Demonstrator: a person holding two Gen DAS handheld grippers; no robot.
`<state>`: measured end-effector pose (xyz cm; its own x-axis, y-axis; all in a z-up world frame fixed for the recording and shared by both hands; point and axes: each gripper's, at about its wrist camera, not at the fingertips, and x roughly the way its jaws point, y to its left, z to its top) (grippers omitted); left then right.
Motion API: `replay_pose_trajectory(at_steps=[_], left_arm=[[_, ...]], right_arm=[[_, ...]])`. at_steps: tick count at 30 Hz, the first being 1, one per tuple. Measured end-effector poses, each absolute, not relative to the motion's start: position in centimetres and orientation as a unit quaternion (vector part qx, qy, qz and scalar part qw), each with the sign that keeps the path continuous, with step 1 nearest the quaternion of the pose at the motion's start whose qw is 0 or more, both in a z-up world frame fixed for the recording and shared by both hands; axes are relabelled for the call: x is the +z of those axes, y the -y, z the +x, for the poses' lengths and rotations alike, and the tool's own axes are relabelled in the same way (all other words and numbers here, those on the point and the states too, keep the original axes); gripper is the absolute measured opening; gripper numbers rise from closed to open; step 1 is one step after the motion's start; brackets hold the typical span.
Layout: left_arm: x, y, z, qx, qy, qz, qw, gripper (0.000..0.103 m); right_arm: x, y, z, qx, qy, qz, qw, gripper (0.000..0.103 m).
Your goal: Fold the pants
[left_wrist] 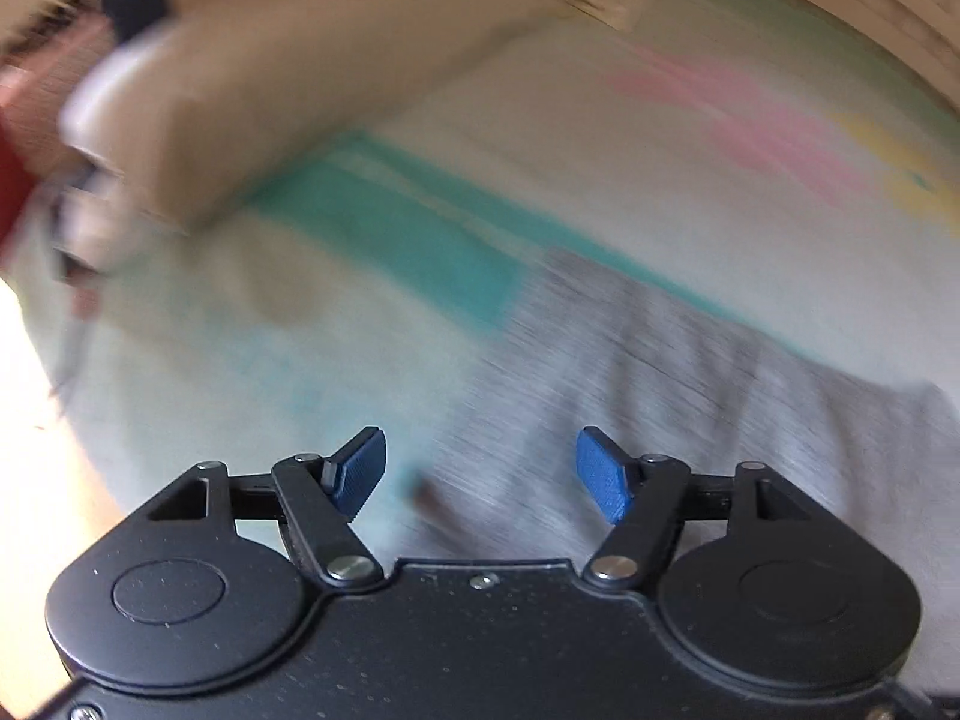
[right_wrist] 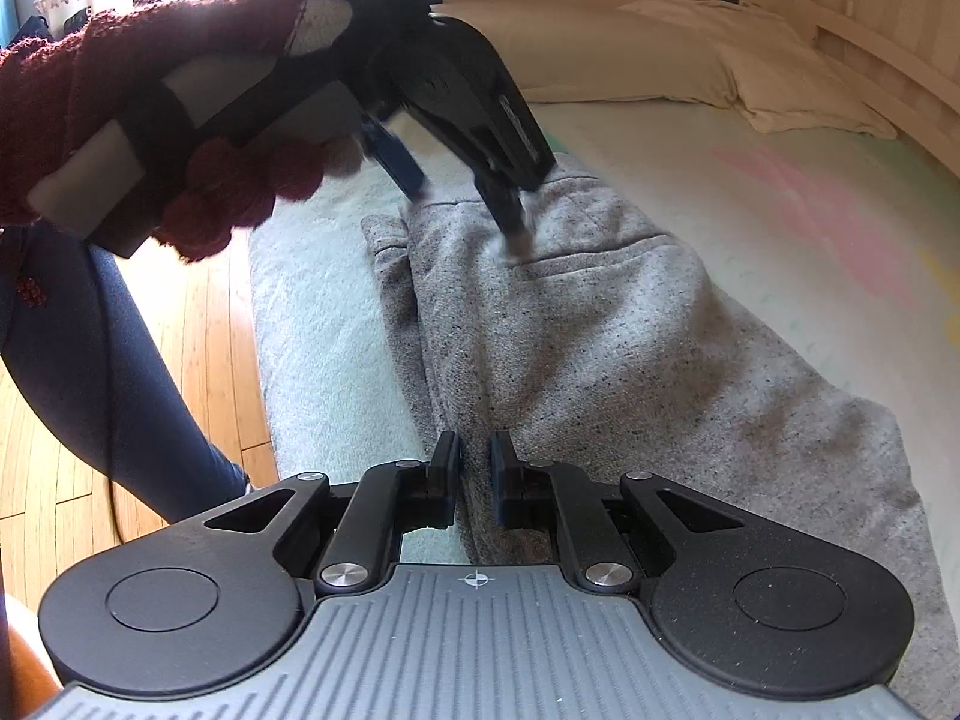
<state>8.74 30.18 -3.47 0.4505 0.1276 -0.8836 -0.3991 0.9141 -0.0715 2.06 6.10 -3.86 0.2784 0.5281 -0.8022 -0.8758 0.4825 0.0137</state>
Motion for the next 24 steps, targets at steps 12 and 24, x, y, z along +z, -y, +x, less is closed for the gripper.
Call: replay_pose_trajectory(at_steps=[12, 24], left_arm=[[0.2, -29.0, 6.4, 0.114, -0.45, -0.121, 0.877, 0.011], [-2.3, -31.2, 6.8, 0.152, -0.509, -0.126, 0.838, 0.034]], right_arm=[[-2.1, -5.0, 2.2, 0.46, -0.372, -0.191, 0.783, 0.011], [-2.5, -5.1, 1.1, 0.486, -0.369, -0.209, 0.764, 0.013]])
